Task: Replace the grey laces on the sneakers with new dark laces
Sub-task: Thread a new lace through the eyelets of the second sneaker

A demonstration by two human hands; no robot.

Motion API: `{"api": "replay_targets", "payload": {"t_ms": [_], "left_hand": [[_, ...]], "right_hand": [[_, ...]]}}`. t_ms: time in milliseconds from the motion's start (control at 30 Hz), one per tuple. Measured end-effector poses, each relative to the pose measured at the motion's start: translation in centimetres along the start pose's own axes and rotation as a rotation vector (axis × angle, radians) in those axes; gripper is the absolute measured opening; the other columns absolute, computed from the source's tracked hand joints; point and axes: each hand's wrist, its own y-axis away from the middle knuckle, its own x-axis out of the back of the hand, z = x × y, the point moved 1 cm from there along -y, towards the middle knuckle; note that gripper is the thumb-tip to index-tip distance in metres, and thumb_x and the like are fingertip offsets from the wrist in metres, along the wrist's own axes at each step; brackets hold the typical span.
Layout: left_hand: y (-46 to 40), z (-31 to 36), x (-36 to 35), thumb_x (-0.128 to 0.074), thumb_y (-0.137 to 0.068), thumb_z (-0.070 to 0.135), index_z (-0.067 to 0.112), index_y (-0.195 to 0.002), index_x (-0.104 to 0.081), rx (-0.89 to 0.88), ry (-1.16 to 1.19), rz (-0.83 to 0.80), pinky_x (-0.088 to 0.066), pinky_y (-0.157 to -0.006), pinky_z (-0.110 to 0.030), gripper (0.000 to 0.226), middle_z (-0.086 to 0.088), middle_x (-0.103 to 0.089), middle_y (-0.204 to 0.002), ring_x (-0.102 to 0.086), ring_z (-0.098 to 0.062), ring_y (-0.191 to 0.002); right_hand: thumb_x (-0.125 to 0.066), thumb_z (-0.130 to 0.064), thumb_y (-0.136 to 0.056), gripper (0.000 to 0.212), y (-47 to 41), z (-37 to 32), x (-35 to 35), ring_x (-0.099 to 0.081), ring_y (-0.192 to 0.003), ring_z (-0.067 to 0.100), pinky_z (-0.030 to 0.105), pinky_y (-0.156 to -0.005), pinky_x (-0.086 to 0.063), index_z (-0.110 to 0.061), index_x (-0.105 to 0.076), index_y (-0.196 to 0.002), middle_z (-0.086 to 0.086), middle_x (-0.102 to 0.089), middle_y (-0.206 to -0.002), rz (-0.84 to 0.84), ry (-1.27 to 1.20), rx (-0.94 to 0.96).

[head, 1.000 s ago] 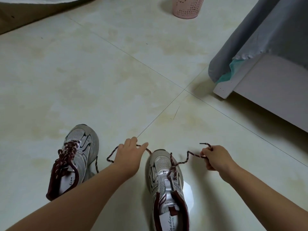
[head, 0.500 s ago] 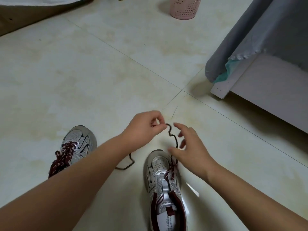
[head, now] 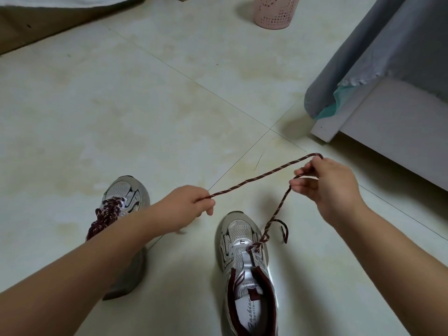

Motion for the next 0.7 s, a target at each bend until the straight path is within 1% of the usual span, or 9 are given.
{"api": "replay_targets", "payload": {"t_ms": [67,100,200,267,367,433,500,567,700], "left_hand": [[0.5,-0.1,-0.6,-0.04,-0.098,0.019,0.014,-0.068,-0.053,0.057,0.321,-0.028,-0.029,-0.043,-0.018,0.032,0.007,-0.033,-0.049,-0.028,-0.006,-0.039],[0.6,0.3,-0.8,-0.037,-0.099,0.021,0.012,-0.07,-0.05,0.073,0.522,-0.028,-0.027,-0.041,-0.018,0.033,0.008,-0.029,-0.046,-0.023,-0.006,-0.038],[0.4,2.3,-1.1,-0.034,-0.1,0.028,0.013,-0.07,-0.046,0.095,1.069,-0.013,-0.025,-0.036,-0.015,0.035,0.008,-0.024,-0.043,-0.019,-0.005,-0.035],[0.1,3.6,-1.1,-0.034,-0.099,0.031,0.013,-0.069,-0.045,0.121,1.347,-0.014,-0.026,-0.034,-0.014,0.036,0.007,-0.025,-0.041,-0.021,-0.005,-0.032],[-0.4,4.8,-0.9,-0.034,-0.099,0.033,0.012,-0.069,-0.044,0.122,1.621,0.028,-0.026,-0.035,-0.013,0.038,0.006,-0.026,-0.04,-0.023,-0.006,-0.03],[-0.6,4.7,-0.2,-0.033,-0.099,0.033,0.012,-0.067,-0.044,0.1,1.667,0.103,-0.025,-0.037,-0.012,0.04,0.006,-0.027,-0.04,-0.022,-0.006,-0.03],[-0.8,4.1,1.0,-0.032,-0.1,0.033,0.012,-0.067,-0.044,0.08,1.624,0.197,-0.024,-0.037,-0.012,0.04,0.006,-0.027,-0.039,-0.022,-0.005,-0.03],[-0.8,3.0,2.6,-0.031,-0.1,0.032,0.013,-0.069,-0.043,0.077,1.525,0.302,-0.025,-0.037,-0.01,0.039,0.007,-0.026,-0.039,-0.022,-0.005,-0.031],[-0.3,0.5,4.6,-0.03,-0.101,0.028,0.012,-0.073,-0.045,0.109,1.246,0.429,-0.034,-0.039,-0.012,0.036,0.007,-0.032,-0.04,-0.028,-0.007,-0.033]], "right_hand": [[-0.045,-0.007,-0.094,0.013,-0.3,0.7,-0.1,-0.06,-0.062,0.021,0.03,-0.059,-0.054,-0.006,-0.05,-0.106,0.014,-0.051,-0.095,0.036,0.176,-0.044],[-0.049,-0.008,-0.092,0.027,-0.2,1.3,-0.2,-0.057,-0.073,0.023,0.031,-0.064,-0.048,-0.008,-0.045,-0.119,0.014,-0.048,-0.103,0.064,0.354,-0.039],[-0.058,-0.015,-0.087,0.039,2.4,2.6,-2.4,-0.047,-0.077,0.018,0.025,-0.061,-0.035,-0.012,-0.043,-0.123,0.008,-0.047,-0.099,-0.001,0.582,0.143],[-0.057,-0.025,-0.089,0.025,4.9,3.3,-4.1,-0.047,-0.069,0.011,0.021,-0.058,-0.039,-0.016,-0.053,-0.113,0.007,-0.054,-0.09,-0.265,0.529,0.136],[-0.054,-0.032,-0.092,0.019,6.7,4.6,-5.5,-0.055,-0.077,0.008,0.032,-0.081,-0.05,-0.015,-0.064,-0.092,0.016,-0.066,-0.09,-0.66,0.54,0.025],[-0.052,-0.019,-0.094,0.015,7.0,5.0,-5.6,-0.057,-0.06,0.006,0.028,-0.069,-0.05,-0.015,-0.062,-0.082,0.008,-0.065,-0.069,-0.784,0.545,-0.016],[-0.048,-0.011,-0.094,0.021,6.6,5.4,-5.3,-0.046,-0.043,0.005,0.021,-0.054,-0.042,-0.014,-0.061,-0.078,-0.001,-0.052,-0.053,-0.762,0.556,-0.024],[-0.045,-0.01,-0.095,0.024,6.0,5.8,-4.7,-0.039,-0.044,0.006,0.022,-0.054,-0.039,-0.014,-0.063,-0.079,-0.006,-0.042,-0.051,-0.683,0.572,-0.019],[-0.037,-0.005,-0.098,0.033,5.0,5.6,-3.8,-0.039,-0.057,0.01,0.018,-0.057,-0.036,-0.017,-0.067,-0.09,-0.001,-0.045,-0.06,-0.626,0.623,-0.006]]}}
